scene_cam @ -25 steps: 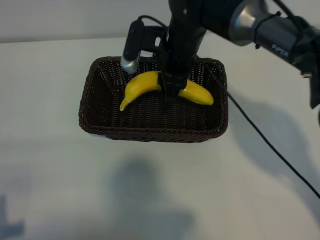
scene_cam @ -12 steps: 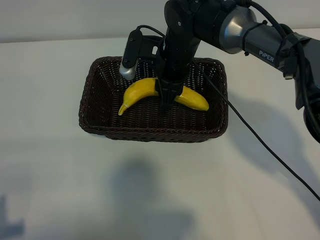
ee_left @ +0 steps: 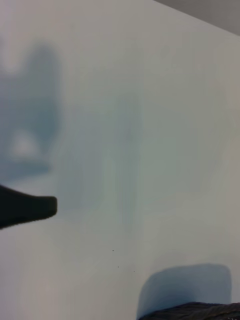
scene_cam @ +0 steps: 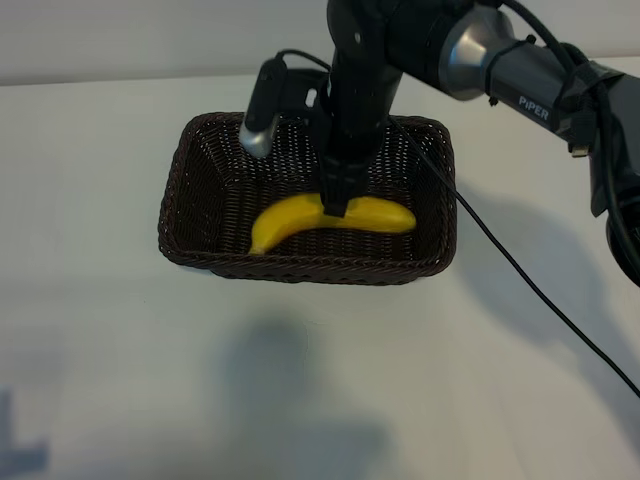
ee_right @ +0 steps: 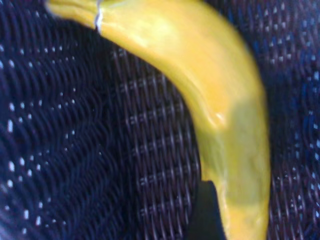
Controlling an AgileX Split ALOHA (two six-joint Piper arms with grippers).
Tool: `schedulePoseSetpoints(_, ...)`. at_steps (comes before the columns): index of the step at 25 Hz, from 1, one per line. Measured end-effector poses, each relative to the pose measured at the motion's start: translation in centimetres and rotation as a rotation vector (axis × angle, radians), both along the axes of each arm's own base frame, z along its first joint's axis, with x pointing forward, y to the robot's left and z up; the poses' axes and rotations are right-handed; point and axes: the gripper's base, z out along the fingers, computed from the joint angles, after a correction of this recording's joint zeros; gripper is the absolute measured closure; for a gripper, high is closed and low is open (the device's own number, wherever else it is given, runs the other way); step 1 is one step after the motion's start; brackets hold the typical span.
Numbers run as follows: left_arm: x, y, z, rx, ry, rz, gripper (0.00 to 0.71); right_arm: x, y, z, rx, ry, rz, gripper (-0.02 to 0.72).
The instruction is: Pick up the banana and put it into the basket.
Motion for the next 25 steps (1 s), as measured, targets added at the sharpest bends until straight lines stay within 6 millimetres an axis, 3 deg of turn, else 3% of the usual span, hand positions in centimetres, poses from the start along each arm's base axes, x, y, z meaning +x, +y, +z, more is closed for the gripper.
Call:
schedulePoseSetpoints(7,0.0,0.0,0.0,0.000,0.000,0.000,0.139,0.9,-0.2,4.6,-0.003,-0.069,-0.115,0.134)
schedulePoseSetpoints(12,0.0,0.0,0.0,0.000,0.000,0.000,0.139,2.1,-1.7,5.3,0.002,-0.095,-0.220,0.134)
schedulePoseSetpoints(18,0.0,0.0,0.0,0.000,0.000,0.000,0.139,5.2,-6.5,5.5,0.068,-0.054,-0.509,0.134)
schedulePoseSetpoints(25,0.0,0.0,0.0,0.000,0.000,0.000,0.139,8.6,-14.3,5.5,0.194,0.038,-1.025,0.135)
